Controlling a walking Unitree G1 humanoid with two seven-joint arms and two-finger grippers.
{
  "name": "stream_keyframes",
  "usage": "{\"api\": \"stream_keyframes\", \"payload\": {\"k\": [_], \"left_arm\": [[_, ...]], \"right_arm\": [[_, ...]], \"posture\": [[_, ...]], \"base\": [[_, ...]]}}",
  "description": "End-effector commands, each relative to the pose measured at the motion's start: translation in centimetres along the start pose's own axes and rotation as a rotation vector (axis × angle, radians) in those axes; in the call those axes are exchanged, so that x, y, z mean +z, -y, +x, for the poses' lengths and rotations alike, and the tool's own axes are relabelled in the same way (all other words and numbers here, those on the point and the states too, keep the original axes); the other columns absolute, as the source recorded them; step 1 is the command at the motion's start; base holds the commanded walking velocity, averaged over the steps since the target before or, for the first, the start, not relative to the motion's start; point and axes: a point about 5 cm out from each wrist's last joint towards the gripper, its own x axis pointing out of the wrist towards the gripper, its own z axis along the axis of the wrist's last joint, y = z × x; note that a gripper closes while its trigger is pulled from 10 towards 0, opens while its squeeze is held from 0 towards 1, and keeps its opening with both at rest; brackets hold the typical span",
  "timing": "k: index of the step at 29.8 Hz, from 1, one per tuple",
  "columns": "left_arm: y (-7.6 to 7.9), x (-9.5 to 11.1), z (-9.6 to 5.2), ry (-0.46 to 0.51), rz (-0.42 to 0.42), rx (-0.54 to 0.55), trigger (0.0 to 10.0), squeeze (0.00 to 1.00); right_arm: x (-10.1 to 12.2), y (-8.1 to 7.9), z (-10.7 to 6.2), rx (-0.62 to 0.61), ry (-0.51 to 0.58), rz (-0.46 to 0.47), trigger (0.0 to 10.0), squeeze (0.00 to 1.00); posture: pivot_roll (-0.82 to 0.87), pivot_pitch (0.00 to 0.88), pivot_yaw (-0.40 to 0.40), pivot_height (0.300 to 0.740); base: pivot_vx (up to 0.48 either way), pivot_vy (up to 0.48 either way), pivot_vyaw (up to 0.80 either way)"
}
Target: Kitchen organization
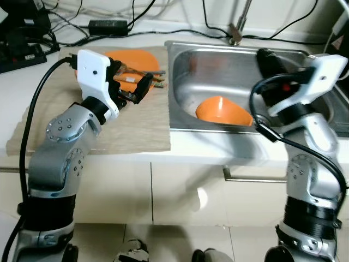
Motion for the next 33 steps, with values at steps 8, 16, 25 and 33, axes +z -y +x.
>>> {"api": "stream_keyframes", "payload": {"k": [8,16,25,33], "left_arm": [[0.7,-0.3,0.6,0.033,0.023,0.002,10.0,0.00],[0.2,-0.5,0.4,0.029,0.040,0.031,10.0,0.00],[-0.7,-0.4,0.2,0.019,0.087,0.062,10.0,0.00],[-0.7,-0.4,-0.6,0.010,0.104,0.070,10.0,0.00]], "right_arm": [[-0.7,0.2,-1.7,-0.114,-0.118,-0.013,10.0,0.00],[-1.3,-0.3,-1.3,-0.084,-0.152,0.009,10.0,0.00],[-1.8,-2.1,-0.8,0.090,-0.186,0.038,10.0,0.00],[-2.3,-3.7,-1.4,0.216,-0.208,0.047,10.0,0.00]], "posture": [[-0.03,0.039,-0.017,0.740],[-0.01,0.040,-0.039,0.740],[0.00,0.046,-0.055,0.740],[0.01,0.053,-0.064,0.740]], "base": [[0.161,0.000,0.00],[0.373,0.000,-0.36],[0.397,0.000,0.00],[0.345,0.000,0.70]]}}
